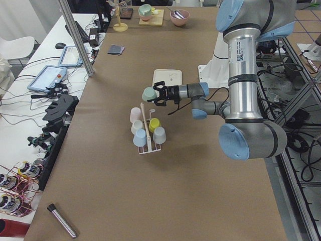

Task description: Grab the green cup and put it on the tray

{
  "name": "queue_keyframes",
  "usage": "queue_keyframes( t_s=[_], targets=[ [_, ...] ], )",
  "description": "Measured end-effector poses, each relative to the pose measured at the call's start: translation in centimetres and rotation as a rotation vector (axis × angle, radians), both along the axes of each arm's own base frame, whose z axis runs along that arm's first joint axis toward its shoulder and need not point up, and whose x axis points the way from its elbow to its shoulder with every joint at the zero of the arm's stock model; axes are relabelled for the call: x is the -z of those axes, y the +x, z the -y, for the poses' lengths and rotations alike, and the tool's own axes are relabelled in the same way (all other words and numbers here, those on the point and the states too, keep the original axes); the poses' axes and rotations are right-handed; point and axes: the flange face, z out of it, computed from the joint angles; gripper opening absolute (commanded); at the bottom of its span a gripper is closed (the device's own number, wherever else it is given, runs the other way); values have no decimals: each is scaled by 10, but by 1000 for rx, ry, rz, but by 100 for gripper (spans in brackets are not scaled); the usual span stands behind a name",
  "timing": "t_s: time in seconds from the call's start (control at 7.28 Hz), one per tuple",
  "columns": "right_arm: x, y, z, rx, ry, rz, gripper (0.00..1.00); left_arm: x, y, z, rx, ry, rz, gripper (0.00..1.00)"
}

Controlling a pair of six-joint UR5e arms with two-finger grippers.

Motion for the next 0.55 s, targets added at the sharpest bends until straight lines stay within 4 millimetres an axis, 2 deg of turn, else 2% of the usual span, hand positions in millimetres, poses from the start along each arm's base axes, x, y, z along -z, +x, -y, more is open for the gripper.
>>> queue_keyframes(
  t_s=[0.55],
  targets=[
    [0, 0, 0, -2, -1, 1, 100, 10, 0, -4, 45, -42, -469, 57]
  ],
)
